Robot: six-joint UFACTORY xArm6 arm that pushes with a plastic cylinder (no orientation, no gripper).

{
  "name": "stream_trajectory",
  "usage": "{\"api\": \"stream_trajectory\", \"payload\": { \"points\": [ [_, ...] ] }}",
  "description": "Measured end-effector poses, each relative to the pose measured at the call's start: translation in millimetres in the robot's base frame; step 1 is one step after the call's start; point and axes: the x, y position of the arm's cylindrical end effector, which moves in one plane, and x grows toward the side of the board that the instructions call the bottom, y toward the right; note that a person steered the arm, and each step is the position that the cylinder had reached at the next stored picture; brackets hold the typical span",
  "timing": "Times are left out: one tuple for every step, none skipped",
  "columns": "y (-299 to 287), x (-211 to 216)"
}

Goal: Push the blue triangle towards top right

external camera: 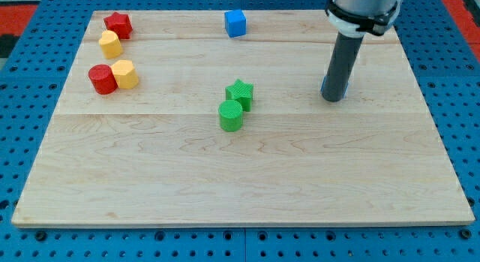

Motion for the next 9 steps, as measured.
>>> {"api": "stream_trajectory", "payload": {
  "points": [
    [4.0,-18.8],
    [21.6,-31.3],
    [37.5,-48.6],
    [41.4,-65.7],
    [41.4,-81.9],
    [41.5,-101.2],
    [42.9,-126.4],
    [43.5,-148.7],
    [40.4,-155.8]
  ]
}}
